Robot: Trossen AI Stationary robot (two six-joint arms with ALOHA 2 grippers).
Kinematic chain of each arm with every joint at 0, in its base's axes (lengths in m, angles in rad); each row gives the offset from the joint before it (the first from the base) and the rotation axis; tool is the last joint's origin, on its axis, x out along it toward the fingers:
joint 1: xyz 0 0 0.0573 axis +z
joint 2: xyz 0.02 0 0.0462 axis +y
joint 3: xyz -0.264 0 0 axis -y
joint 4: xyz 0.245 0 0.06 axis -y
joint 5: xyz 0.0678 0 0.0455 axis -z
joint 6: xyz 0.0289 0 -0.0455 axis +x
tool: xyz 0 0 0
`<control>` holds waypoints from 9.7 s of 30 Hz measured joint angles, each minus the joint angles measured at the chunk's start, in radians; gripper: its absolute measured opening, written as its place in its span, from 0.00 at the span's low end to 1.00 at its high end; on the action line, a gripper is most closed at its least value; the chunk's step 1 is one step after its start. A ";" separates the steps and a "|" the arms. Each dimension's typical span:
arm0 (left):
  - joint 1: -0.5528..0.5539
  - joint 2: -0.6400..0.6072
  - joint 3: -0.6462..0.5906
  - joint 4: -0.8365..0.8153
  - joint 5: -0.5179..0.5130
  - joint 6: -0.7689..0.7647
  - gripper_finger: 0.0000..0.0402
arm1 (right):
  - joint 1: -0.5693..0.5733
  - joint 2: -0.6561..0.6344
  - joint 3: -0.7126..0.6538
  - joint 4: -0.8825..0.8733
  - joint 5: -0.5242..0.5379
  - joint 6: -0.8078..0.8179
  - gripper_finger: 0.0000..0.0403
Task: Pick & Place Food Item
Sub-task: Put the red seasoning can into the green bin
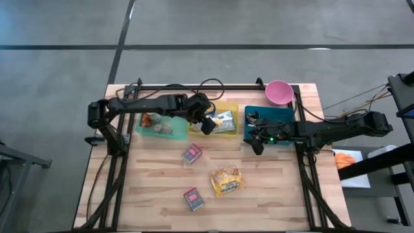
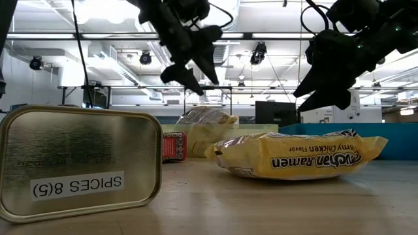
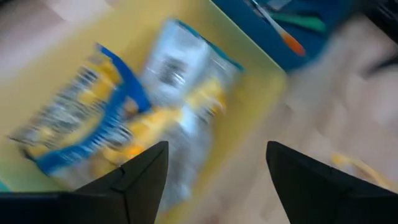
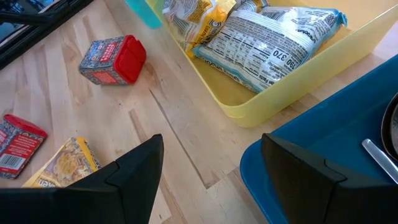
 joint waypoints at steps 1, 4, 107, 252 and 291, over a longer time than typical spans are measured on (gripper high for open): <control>-0.004 0.000 0.013 -0.025 0.047 0.004 0.70 | 0.000 0.000 0.000 0.000 0.000 0.000 0.66; -0.041 0.000 0.025 -0.055 0.114 0.044 0.70 | 0.000 0.000 0.000 0.000 0.000 0.000 0.66; -0.784 0.125 0.094 -0.071 -0.149 0.598 0.70 | 0.000 0.000 0.000 0.000 0.000 0.000 0.66; -0.671 0.121 -0.282 0.338 0.110 0.526 0.75 | 0.000 0.000 0.000 0.000 0.000 0.000 0.66; -0.668 0.119 -0.280 0.393 -0.021 0.181 0.71 | 0.000 0.000 0.000 0.000 0.000 0.000 0.66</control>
